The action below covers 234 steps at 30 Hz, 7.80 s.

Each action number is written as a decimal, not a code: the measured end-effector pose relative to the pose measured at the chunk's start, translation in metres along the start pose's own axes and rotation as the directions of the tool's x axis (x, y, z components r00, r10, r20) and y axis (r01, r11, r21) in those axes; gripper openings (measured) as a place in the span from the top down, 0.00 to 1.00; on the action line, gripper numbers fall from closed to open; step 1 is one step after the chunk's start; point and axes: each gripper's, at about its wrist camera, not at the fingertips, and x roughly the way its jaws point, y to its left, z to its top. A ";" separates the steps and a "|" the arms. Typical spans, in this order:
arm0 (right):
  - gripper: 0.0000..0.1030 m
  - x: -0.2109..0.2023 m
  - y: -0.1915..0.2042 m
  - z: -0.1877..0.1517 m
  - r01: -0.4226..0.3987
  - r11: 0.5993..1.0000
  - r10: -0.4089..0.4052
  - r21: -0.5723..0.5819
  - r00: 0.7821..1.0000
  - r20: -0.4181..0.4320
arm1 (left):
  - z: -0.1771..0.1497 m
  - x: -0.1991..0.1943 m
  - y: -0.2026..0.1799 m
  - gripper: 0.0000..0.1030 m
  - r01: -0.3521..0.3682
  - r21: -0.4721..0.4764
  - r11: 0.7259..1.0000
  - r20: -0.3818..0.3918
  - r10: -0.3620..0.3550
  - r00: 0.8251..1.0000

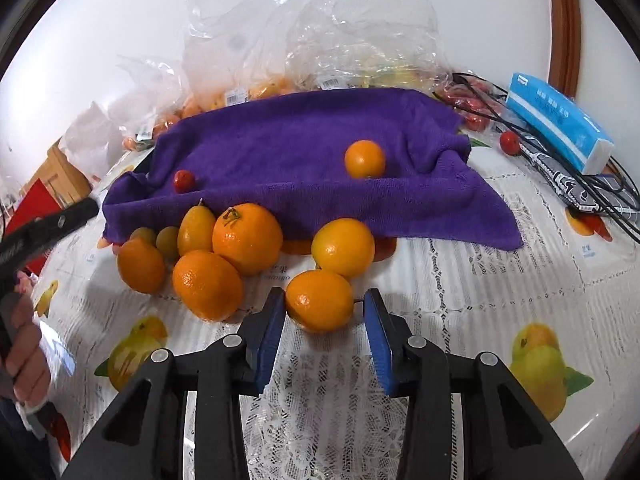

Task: Organize fruits
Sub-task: 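Move the right gripper to another orange while the left gripper moves to a pale yellow fruit, then close the right gripper on the orange while the left gripper closes on the pale yellow fruit, then lift both held fruits and carry them over the purple towel, then lower the orange and pale yellow fruit onto the towel and open both grippers, then move both grippers back from the towel toward the fruit row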

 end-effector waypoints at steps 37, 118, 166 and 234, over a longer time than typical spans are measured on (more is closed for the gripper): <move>0.62 -0.014 0.002 -0.023 0.050 0.999 -0.050 -0.010 0.999 -0.016 | -0.013 0.048 -0.046 0.61 0.055 0.200 0.978 -0.204 -0.013 0.979; 0.62 -0.054 -0.014 0.098 -0.084 0.996 0.075 0.019 0.958 0.278 | 0.075 0.042 -0.051 0.76 0.006 0.078 0.997 0.014 -0.007 1.000; 0.62 0.049 -0.039 0.104 -0.065 0.995 0.051 0.077 0.984 0.170 | 0.064 0.099 -0.033 0.76 -0.022 0.027 0.999 0.009 0.022 1.000; 0.57 0.020 -0.011 0.100 -0.002 0.999 0.009 -0.033 0.973 0.231 | 0.064 0.086 -0.038 0.59 -0.047 0.033 0.998 0.035 0.046 0.998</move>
